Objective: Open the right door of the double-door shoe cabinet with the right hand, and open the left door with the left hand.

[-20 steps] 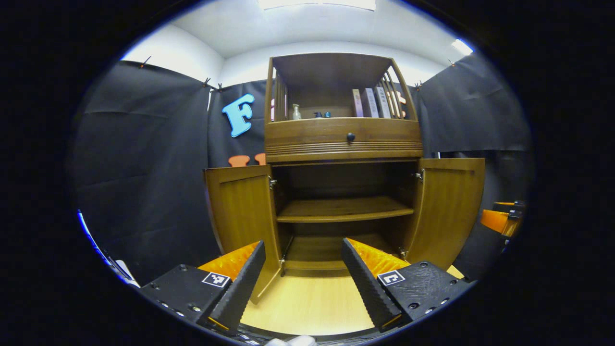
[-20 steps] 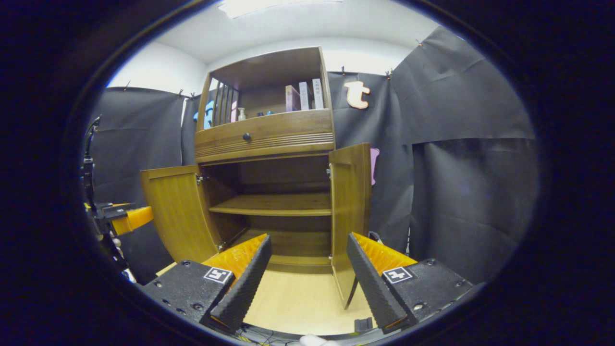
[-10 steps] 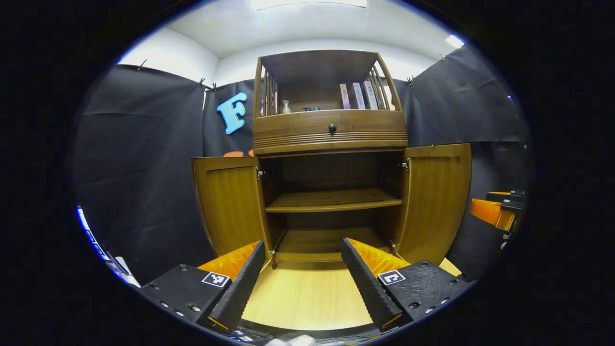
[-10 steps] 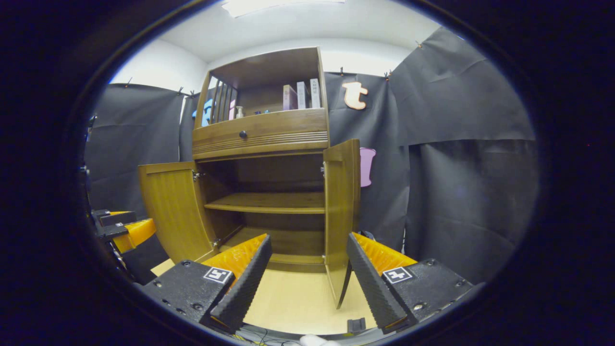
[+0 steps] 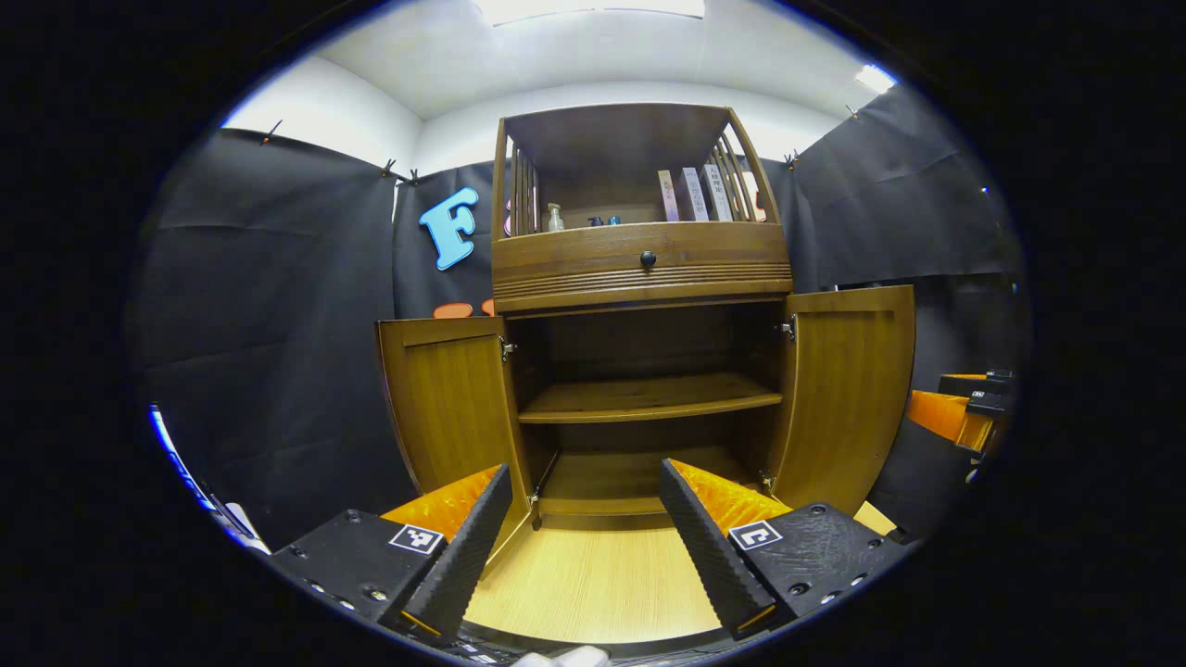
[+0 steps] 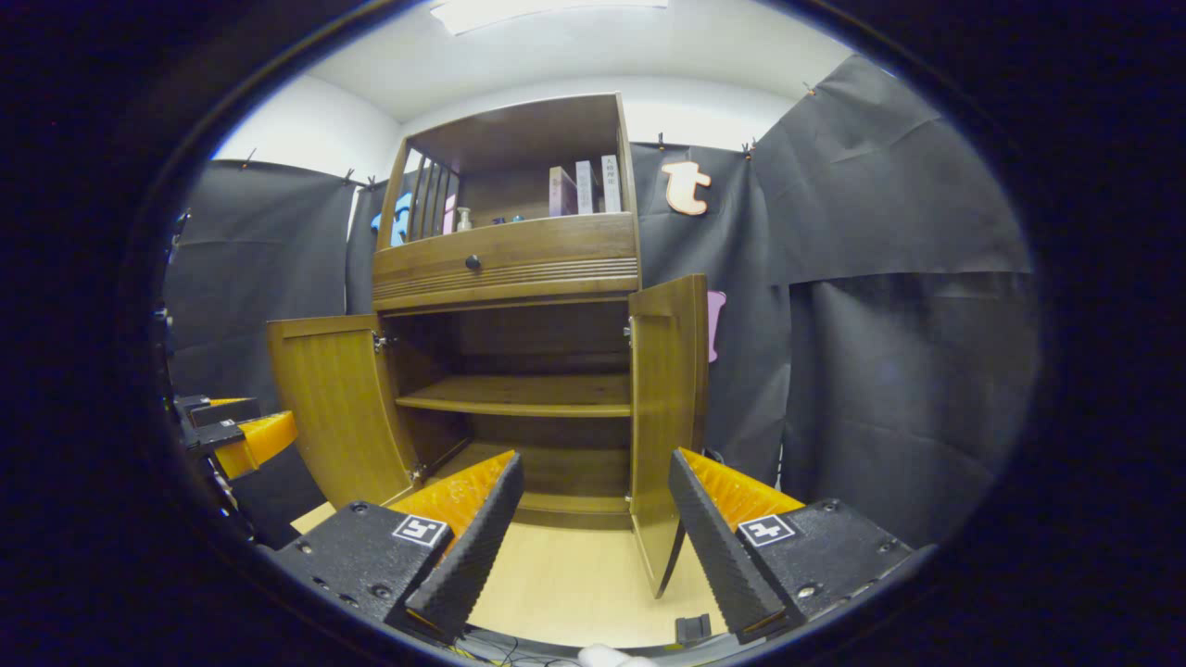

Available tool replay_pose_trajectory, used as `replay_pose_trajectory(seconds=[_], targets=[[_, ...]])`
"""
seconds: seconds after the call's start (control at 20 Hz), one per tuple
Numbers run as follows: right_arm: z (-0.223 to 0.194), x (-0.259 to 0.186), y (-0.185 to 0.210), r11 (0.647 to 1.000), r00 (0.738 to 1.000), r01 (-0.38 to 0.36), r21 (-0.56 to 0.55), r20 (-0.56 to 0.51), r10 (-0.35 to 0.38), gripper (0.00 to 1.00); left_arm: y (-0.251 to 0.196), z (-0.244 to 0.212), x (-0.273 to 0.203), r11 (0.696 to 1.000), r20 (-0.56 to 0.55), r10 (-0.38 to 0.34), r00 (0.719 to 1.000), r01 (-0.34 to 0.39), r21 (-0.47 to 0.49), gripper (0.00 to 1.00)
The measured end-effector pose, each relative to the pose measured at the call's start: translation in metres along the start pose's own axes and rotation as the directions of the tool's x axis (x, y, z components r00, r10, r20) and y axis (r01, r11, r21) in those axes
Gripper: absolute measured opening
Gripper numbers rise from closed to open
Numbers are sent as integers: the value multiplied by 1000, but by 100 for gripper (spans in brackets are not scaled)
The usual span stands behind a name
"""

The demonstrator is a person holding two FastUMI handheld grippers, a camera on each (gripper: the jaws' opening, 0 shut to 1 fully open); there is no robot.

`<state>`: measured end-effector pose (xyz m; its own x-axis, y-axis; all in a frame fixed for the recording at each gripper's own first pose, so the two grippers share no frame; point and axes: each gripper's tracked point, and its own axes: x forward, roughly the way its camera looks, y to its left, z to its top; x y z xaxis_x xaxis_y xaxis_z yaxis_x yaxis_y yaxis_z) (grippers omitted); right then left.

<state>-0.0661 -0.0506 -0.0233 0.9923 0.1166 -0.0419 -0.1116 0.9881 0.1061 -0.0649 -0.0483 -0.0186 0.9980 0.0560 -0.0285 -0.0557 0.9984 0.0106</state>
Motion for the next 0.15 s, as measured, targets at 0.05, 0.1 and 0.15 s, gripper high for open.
replay_pose_trajectory(seconds=[0.05,0.1,0.15], targets=[[0,1,1,1000,1000,3,-1,0,-3,99,0,1,1,1000,0,-4,1000,4,1,96],[0,2,1,1000,1000,5,-3,0,-5,99,-1,2,3,1000,2,-7,1000,7,1,96],[0,2,1,1000,1000,7,-3,-1,-7,99,-1,3,4,1000,5,-13,1000,13,3,96]])
